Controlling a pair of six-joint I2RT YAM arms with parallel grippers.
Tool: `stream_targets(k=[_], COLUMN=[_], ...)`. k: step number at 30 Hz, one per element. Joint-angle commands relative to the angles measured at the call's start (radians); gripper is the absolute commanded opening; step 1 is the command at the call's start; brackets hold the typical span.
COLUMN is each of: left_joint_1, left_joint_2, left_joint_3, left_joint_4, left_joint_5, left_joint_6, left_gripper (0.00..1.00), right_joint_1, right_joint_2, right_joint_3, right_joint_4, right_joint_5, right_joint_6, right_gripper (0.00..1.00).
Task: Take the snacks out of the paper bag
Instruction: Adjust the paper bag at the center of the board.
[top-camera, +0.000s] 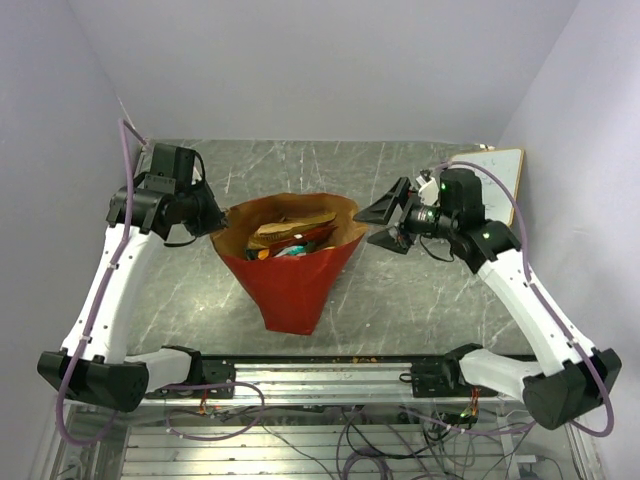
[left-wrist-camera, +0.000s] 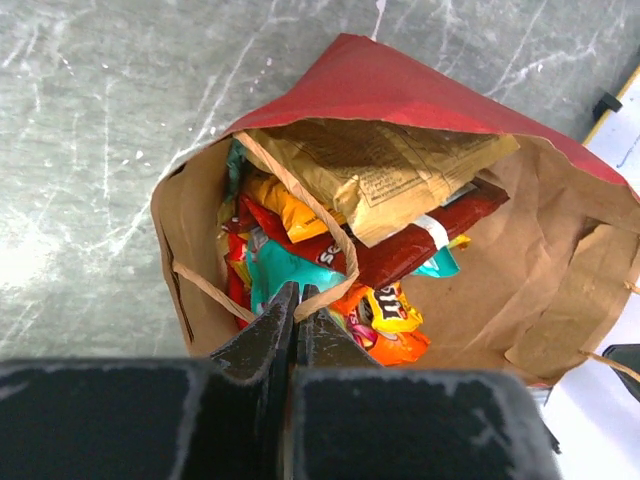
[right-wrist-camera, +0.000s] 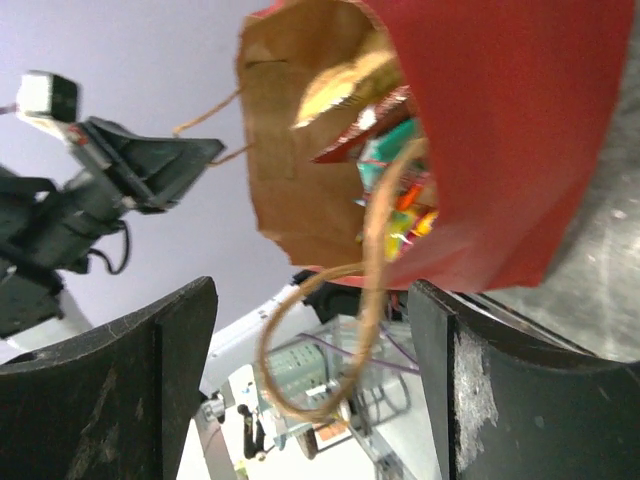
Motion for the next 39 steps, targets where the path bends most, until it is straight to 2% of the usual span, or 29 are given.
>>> stream_targets(k=[1, 5, 7, 9, 13, 17, 20, 27, 32, 35, 39], left_joint_1=[0.006, 0.006, 0.006, 0.006, 0.006, 0.006, 0.006, 0.006, 0.006, 0.006, 0.007], left_joint_2=[-0.024, -0.042, -0.052, -0.057, -0.058, -0.080, -0.096, -0.116, -0.127, -0.136, -0.145], left_joint_3=[-0.014, -0.020, -0.029, -0.038, -0.029, -0.046, -0.061, -0.085, -0.087, -0.102, -0.127], left_joint_4=[0.064, 0.090, 0.107, 0.118, 0.111, 0.133, 0.131, 0.152, 0.150, 0.162, 0.190], left_joint_5=[0.115, 0.160, 0.177, 0.193, 0.215, 0.242, 0.247, 0.269, 0.267, 0.275, 0.293], left_joint_6=[-0.039, -0.064, -0.077, -0.086, -0.091, -0.111, -0.118, -0.141, -0.148, -0.163, -0.186], left_gripper=[0.07, 0.07, 0.07, 0.07, 0.07, 0.07, 0.07, 0.07, 0.07, 0.07, 0.07], right_joint_1=[0.082, 0.148, 0.196, 0.212, 0.278, 0.319, 0.346, 0.363, 0.364, 0.366, 0.364], right_joint_2=[-0.057, -0.099, -0.131, -0.123, -0.082, -0.085, -0.062, -0.060, -0.069, -0.049, 0.000], right_joint_3=[-0.026, -0.035, -0.098, -0.113, -0.092, -0.106, -0.072, -0.110, -0.143, -0.153, -0.125], right_joint_4=[0.243, 0.240, 0.326, 0.340, 0.334, 0.393, 0.340, 0.407, 0.475, 0.521, 0.486], right_joint_5=[0.165, 0.337, 0.407, 0.439, 0.521, 0.587, 0.668, 0.716, 0.715, 0.692, 0.711], right_joint_6=[0.172, 0.183, 0.202, 0.219, 0.159, 0.147, 0.080, -0.021, -0.048, -0.032, 0.015], right_gripper=[0.76, 0.75, 0.74, 0.74, 0.79, 0.78, 0.78, 0.79, 0.73, 0.69, 0.69])
